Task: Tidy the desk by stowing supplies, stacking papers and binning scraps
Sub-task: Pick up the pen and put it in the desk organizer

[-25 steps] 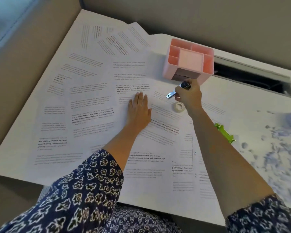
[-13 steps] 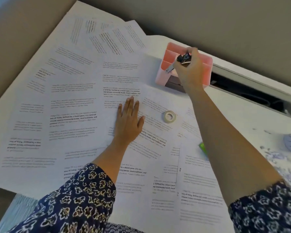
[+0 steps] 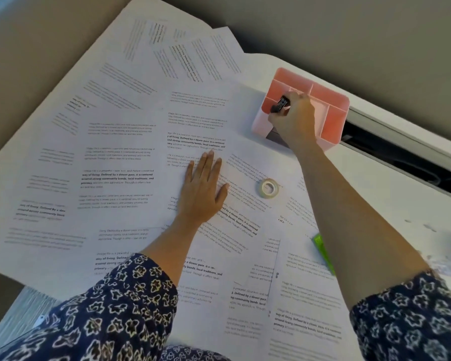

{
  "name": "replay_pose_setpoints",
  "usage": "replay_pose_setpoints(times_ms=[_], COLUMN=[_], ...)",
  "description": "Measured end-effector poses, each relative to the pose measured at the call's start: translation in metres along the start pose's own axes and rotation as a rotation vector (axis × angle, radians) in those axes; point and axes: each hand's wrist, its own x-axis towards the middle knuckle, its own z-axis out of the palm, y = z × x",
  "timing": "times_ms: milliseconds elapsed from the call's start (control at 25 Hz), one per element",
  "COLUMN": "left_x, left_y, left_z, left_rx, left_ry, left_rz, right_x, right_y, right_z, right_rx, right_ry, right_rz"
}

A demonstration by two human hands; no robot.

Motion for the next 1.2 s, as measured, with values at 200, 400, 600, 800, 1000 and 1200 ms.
replay_pose_setpoints(times_ms=[200,400,600,800,1000,1200], left_x=[0.001,0.0,0.001,0.001,0.0,0.0], left_y=[0.0,0.0,-0.001,-0.001,-0.001,-0.001], left_z=[0.0,-0.001,-0.001,0.0,0.0,-0.001], left_rx=[-0.012,-0.014,-0.014,-0.012,-0.027,-0.039], left_ry=[0.007,-0.001,-0.01,-0.018,-0.018,-0.016], left_rz=[0.001,-0.003,-0.005,-0.008,-0.01,-0.015], right_x=[0.0,0.0,-0.008,-0.013,-0.017,-0.061], right_y=[-0.004,-0.002,0.0,0.003,0.004,0.018], right_z=[0.006,0.014,0.022,0.024,0.021,0.021], right_rx=[-0.023,-0.054,-0.186,-0.224,-0.053,0.039], right_ry=[-0.004,0.002,0.049,0.081,0.107,0.402], right_rz=[-0.033,-0.035,-0.091,-0.097,-0.092,-0.114])
